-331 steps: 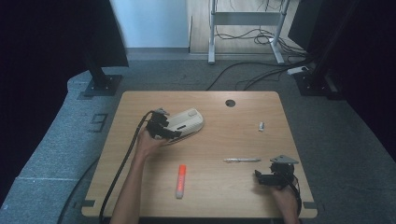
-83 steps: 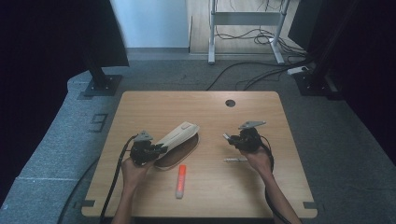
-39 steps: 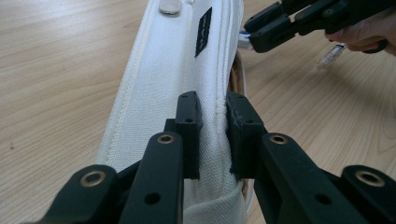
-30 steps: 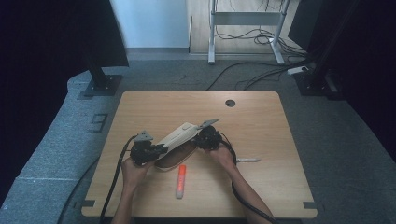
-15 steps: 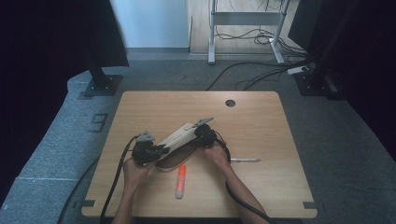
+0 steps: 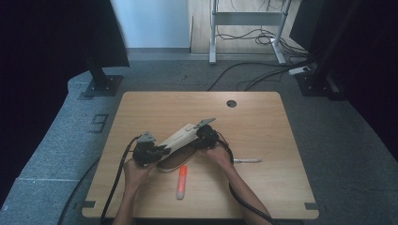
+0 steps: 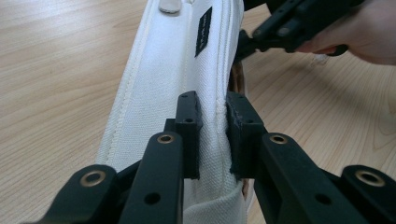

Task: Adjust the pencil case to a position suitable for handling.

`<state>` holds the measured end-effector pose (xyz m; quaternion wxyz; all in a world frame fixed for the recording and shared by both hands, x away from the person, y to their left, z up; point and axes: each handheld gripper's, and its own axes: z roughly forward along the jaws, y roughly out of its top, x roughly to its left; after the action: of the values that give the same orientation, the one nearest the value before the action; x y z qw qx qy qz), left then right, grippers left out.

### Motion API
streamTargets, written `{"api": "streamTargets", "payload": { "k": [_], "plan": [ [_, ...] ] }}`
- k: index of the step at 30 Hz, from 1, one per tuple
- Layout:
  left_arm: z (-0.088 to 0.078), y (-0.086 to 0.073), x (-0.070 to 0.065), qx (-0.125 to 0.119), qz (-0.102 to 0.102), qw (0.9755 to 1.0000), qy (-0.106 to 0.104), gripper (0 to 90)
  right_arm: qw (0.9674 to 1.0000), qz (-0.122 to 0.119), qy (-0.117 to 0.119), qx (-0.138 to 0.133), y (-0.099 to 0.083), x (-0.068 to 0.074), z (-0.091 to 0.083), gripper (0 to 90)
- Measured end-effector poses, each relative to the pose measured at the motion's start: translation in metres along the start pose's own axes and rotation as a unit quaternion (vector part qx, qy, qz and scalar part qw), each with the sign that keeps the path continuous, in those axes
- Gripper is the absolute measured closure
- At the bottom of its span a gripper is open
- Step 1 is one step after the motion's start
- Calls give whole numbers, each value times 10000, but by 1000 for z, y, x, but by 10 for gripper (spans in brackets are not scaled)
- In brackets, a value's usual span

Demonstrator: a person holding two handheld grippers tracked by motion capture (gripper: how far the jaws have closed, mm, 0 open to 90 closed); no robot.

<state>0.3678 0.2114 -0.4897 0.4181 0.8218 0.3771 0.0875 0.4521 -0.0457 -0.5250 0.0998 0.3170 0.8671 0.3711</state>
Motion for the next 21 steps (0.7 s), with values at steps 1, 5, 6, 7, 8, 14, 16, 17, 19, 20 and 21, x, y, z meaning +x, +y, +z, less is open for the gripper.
{"api": "streamTargets", "payload": {
  "k": [1,5,6,7,8,14,16,17,19,20,21],
  "plan": [
    [0,0,0,1,0,10000,0,767,10000,-48,26,14,0,0,-2,374],
    [0,0,0,-1,2,10000,2,767,9999,-114,56,22,-3,0,-10,317],
    [0,0,0,0,0,10000,1,767,9999,-131,56,-7,-4,0,-14,306],
    [0,0,0,0,2,10000,0,767,9999,-133,57,-21,-5,0,-16,298],
    [0,0,0,1,1,10000,0,767,9999,-152,63,-26,-6,-1,-19,291],
    [0,0,0,-3,-3,10000,-1,766,9998,-209,27,-56,-10,-3,-33,250],
    [0,-1,0,-2,0,10000,-2,766,9997,-222,37,-70,-12,-3,-38,238],
    [0,-1,0,-2,-1,10000,-2,766,9997,-227,44,-69,-13,-4,-40,229],
    [0,-1,0,-4,-2,10000,-4,766,9997,-207,58,-73,-15,-5,-44,203],
    [0,-1,0,-2,-1,10000,-6,766,9998,-194,71,-83,-16,-5,-46,190],
    [0,-1,0,-2,-1,10000,-7,766,9998,-173,59,-98,-17,-5,-48,174]
  ]
}}
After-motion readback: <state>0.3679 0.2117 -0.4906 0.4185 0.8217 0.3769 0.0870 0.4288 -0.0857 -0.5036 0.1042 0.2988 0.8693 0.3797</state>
